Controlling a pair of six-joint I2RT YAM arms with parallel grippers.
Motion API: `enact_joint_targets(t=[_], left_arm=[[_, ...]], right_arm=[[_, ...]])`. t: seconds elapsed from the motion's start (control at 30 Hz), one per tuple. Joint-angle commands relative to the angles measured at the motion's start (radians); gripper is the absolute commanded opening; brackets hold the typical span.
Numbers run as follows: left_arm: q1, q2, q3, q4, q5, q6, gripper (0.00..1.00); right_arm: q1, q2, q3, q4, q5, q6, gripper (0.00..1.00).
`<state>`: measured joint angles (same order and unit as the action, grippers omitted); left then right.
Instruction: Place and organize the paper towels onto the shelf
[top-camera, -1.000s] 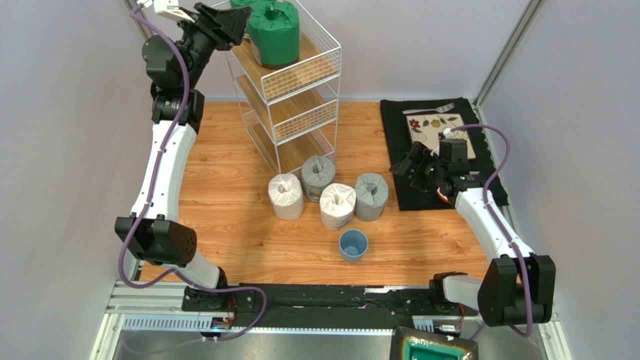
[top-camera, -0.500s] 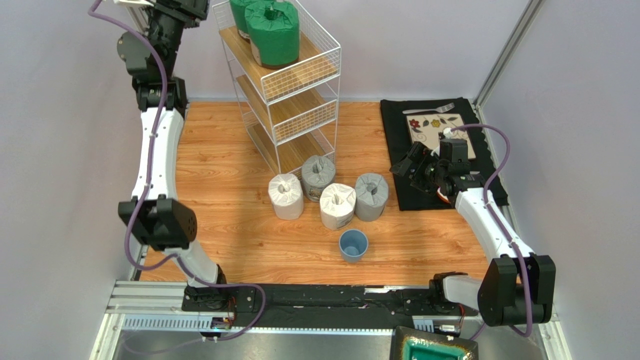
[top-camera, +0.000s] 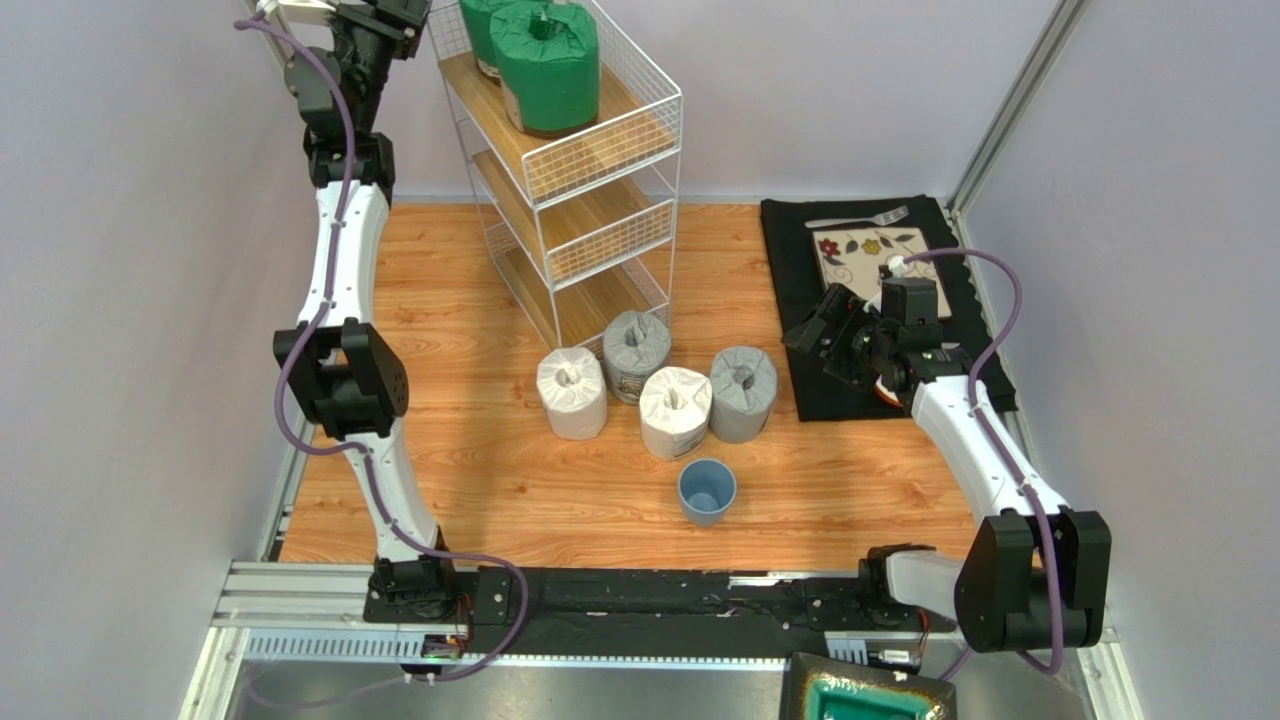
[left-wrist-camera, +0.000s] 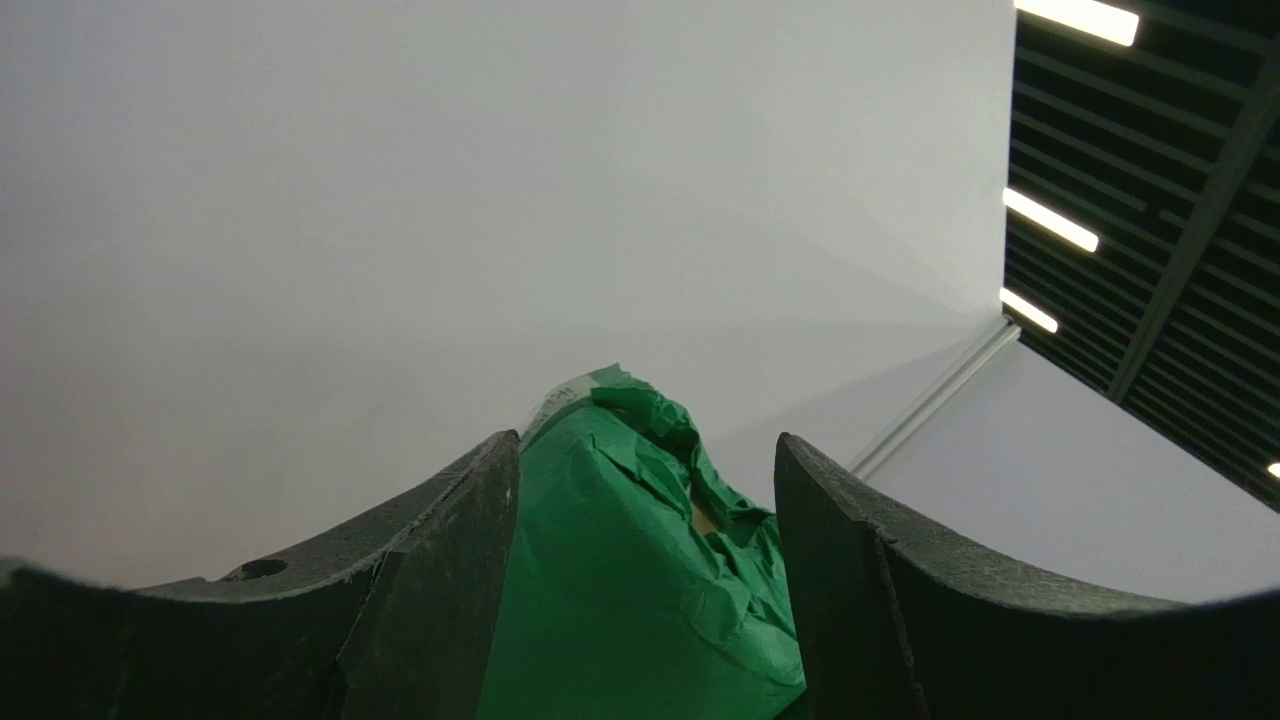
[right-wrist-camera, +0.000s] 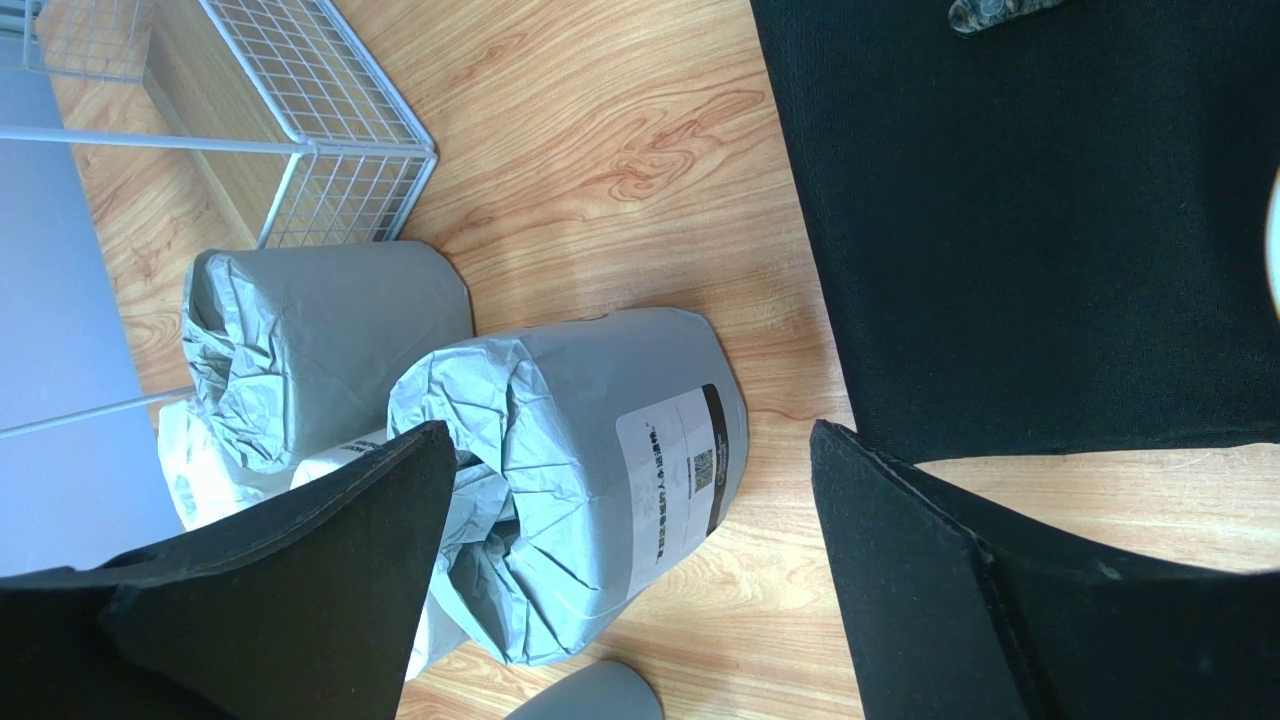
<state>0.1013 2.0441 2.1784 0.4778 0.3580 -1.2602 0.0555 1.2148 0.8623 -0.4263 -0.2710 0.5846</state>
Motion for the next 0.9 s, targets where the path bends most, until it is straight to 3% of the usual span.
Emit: enact_joint_targets(t=[0.0,0.5,0.87], left_arm=[[0.006,-0.039,0.015,0.078,0.032,-0.038,0.71],[0.005,-0.146,-0.051,0.091,0.038,0.024,0.72],[-0.035,-0.196,-0.081,0.021,-0.054,0.091,0.72]], right_arm=[[-0.006,-0.015,0.004,0.006,0.000,-0.012,0.92],[-0.006,-0.020,-0.002,0.001,0.000,-0.017,0.92],[-0.009,-0.024,-0.014,0.006,-0.004,-0.016,0.92]])
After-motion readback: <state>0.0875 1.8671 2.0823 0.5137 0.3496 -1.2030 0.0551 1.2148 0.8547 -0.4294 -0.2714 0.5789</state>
